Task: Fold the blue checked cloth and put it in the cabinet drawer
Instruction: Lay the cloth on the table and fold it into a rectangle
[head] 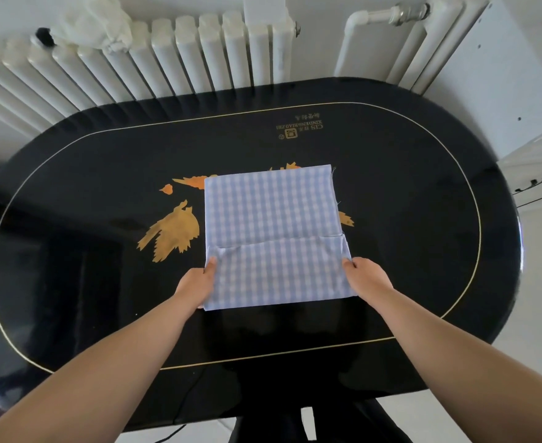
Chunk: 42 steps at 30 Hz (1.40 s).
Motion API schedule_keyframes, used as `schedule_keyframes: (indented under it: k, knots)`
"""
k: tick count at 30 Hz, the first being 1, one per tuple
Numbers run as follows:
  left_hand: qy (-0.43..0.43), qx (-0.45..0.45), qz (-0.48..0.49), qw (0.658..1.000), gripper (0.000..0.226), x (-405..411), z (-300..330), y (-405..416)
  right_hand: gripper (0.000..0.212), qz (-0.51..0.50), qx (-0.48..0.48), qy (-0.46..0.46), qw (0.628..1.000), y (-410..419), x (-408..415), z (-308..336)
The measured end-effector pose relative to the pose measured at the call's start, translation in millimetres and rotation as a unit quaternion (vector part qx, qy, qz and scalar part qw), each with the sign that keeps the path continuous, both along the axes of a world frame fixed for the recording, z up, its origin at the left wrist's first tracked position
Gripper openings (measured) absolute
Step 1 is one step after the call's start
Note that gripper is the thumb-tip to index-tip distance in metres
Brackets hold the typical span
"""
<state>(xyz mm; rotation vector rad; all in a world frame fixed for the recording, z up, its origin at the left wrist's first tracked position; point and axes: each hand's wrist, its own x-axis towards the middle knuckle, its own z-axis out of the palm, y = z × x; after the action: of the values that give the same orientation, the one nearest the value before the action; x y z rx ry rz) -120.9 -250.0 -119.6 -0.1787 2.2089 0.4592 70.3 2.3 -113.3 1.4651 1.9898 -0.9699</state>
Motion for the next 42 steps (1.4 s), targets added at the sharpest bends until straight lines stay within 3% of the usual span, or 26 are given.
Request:
schedule_keyframes:
  k: [2, 4, 6, 7, 9, 10, 13, 15, 17, 18, 19, 21, 23, 27, 32, 35, 39, 42]
  knots:
    - [0.01, 0.011, 0.001, 1.0, 0.056, -1.1, 7.2, -1.5, 0.035, -0.012, -0.01, -0.02, 1.0, 2.6, -5.5, 2.3]
    - [0.148, -0.014, -0.121, 0.981, 0.039, 1.6, 13.2, -10.1, 0.036, -0.015, -0.016, -0.038, 0.999, 3.9, -10.8, 4.4]
    - [0.33, -0.011, -0.335, 0.883, 0.038, 4.5, 14.5, -18.4, 0.036, -0.012, -0.012, -0.048, 0.999, 3.5, -13.4, 3.6]
    - [0.354, 0.002, -0.452, 0.819, 0.048, 6.7, 15.7, -17.6, 0.037, -0.009, -0.007, -0.051, 0.999, 2.2, -14.0, 3.9]
    - [0.307, 0.011, -0.635, 0.709, 0.065, 9.2, 8.1, -13.7, 0.037, -0.001, 0.004, -0.055, 0.998, -0.3, -13.9, 2.7]
    - [0.274, 0.005, -0.669, 0.691, 0.068, 9.3, 4.5, -9.6, 0.038, -0.003, 0.005, -0.057, 0.998, -1.0, -13.7, 3.5]
    - [0.206, -0.024, -0.653, 0.728, 0.075, 4.1, -3.5, -4.2, 0.037, -0.058, 0.007, -0.038, 0.998, 0.4, -10.8, 7.6]
    - [0.196, -0.031, -0.653, 0.731, 0.077, 2.8, -6.2, -3.4, 0.033, -0.054, 0.092, 0.02, 0.994, -5.3, -4.3, 10.7]
    - [0.177, -0.034, -0.652, 0.736, 0.076, 2.8, -7.9, -4.2, 0.047, 0.123, 0.246, 0.111, 0.955, -23.4, -2.9, 11.9]
    - [0.169, -0.033, -0.65, 0.741, 0.076, 2.4, -8.3, -3.8, 0.053, 0.244, 0.262, 0.145, 0.923, -34.7, -6.2, 13.2]
    - [0.164, -0.03, -0.647, 0.744, 0.076, 1.8, -8.4, -3.5, 0.059, 0.354, 0.238, 0.148, 0.892, -44.1, -10.8, 10.7]
    - [0.162, -0.014, -0.639, 0.752, 0.077, -0.1, -10.1, -3.6, 0.072, 0.451, 0.158, 0.096, 0.873, -48.0, -18.3, -1.7]
    - [0.164, -0.006, -0.637, 0.753, 0.077, -4.3, -10.8, -6.5, 0.081, 0.439, 0.107, 0.054, 0.891, -37.1, -17.0, -15.4]
    - [0.154, -0.011, -0.621, 0.769, 0.078, -14.1, -7.3, -14.4, 0.098, 0.363, 0.099, 0.039, 0.926, -16.5, -10.0, -19.4]
    - [0.132, -0.013, -0.608, 0.783, 0.083, -17.3, -4.1, -13.4, 0.124, 0.491, 0.101, 0.032, 0.865, 8.1, 4.4, -11.6]
    - [0.123, -0.002, -0.597, 0.793, 0.085, -18.7, -1.6, -11.7, 0.117, 0.561, 0.126, 0.028, 0.817, 24.4, 16.3, -12.3]
    - [0.115, 0.036, -0.572, 0.812, 0.082, -22.9, 0.6, -11.1, 0.095, 0.558, 0.144, 0.072, 0.814, 26.9, 29.9, -15.3]
    - [0.113, 0.044, -0.563, 0.818, 0.063, -23.5, -0.4, -11.5, 0.082, 0.565, 0.163, 0.095, 0.804, 26.0, 34.6, -15.7]
